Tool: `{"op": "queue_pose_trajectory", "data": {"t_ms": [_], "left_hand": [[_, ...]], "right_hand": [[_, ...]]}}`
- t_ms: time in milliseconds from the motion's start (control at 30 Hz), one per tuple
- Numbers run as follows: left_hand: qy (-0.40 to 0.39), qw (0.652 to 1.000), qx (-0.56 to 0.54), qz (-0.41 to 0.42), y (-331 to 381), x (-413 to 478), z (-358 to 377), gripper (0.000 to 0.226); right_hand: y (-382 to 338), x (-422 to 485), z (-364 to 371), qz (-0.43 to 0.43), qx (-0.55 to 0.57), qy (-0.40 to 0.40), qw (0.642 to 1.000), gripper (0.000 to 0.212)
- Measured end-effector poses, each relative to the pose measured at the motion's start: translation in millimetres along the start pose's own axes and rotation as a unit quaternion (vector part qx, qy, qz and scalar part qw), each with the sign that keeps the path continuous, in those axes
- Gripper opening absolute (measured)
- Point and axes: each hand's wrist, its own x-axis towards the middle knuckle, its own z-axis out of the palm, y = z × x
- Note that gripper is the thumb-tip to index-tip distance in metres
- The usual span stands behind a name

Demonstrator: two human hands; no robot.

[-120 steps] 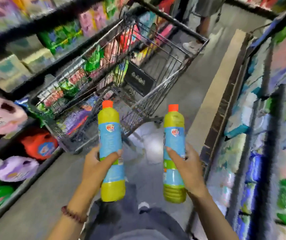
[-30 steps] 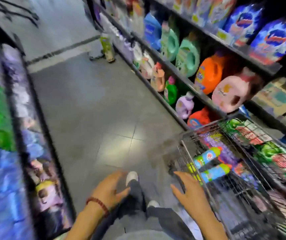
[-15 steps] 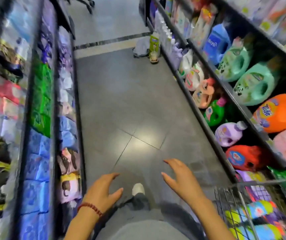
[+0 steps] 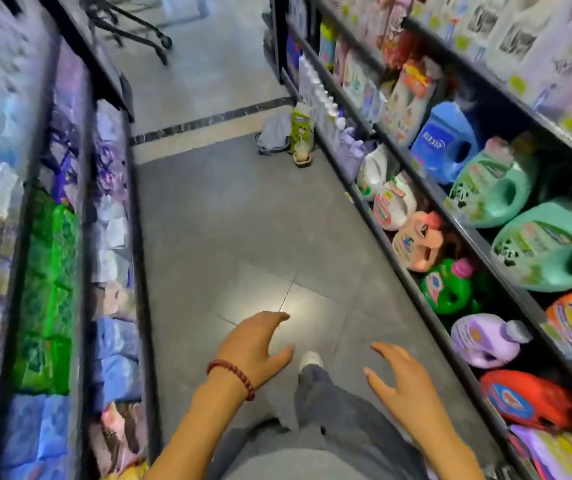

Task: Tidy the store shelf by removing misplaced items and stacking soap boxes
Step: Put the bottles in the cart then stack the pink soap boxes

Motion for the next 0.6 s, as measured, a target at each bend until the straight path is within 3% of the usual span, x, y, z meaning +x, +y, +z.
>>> {"op": "queue_pose_trajectory", "data": {"t_ms": [367, 600], "left_hand": [[-0.026, 0.993, -0.041, -0.11, -46.7, 152.7, -88.5, 0.051], [-0.041, 0.997, -0.022, -0.062, -71.0, 306.8, -165.1, 0.05]], "right_hand": [[-76.8, 227.2, -63.0, -0.067, 0.017, 0.002, 0.998, 0.04], [-107.0, 368.6, -87.9, -0.018, 0.031, 0.052, 0.998, 0.04]]}}
